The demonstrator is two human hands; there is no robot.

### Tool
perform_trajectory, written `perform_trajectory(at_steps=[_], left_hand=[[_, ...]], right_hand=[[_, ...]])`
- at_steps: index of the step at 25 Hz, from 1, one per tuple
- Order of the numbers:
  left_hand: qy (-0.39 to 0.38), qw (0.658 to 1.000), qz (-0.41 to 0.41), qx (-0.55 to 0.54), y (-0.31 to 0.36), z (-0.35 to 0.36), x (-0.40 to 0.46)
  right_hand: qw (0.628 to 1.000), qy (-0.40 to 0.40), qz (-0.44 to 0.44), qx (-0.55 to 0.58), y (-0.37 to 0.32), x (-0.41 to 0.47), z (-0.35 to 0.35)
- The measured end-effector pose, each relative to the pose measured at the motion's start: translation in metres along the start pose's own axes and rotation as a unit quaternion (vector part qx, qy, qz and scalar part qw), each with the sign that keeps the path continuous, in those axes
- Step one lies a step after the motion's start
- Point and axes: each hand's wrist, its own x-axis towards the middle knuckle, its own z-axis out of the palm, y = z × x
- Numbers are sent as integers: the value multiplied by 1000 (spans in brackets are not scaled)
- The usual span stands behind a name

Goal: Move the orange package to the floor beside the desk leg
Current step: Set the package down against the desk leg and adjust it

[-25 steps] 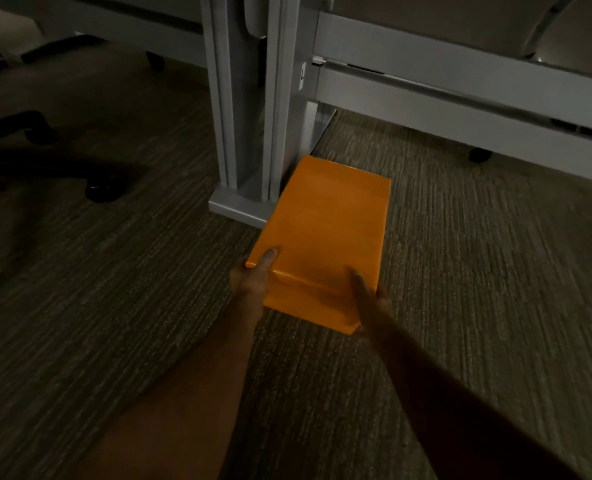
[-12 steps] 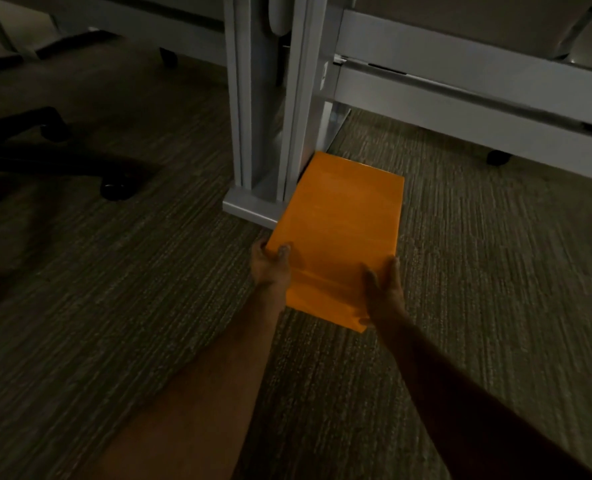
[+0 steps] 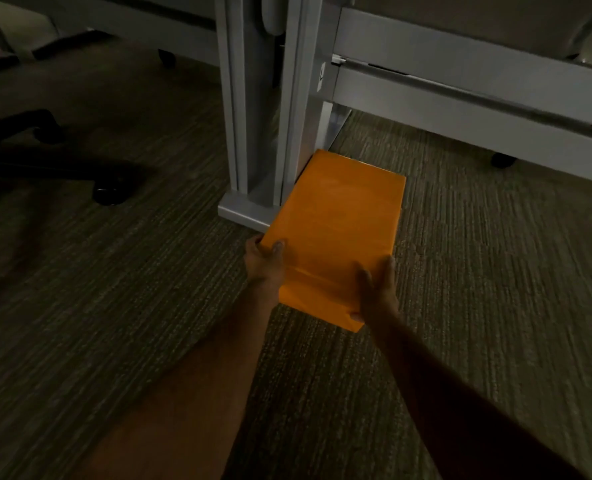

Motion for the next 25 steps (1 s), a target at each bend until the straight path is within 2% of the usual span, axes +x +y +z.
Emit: perform_trajectory(at_steps=[8,12,19,25], left_hand=[[-5,1000,-10,22,7,5,7],[-12,998,19,64,17,0,-4],[-73,993,17,96,13,-33,-16],[-61,980,48,182,14,-34,-11]], right_hand=[[999,-1,6,-39,-3,16,1],[999,-5,-16,-47,-11,11,-2],[995,-59,-41,-74,4,-14,-14],[994,-60,20,-87,2,-5,-16]])
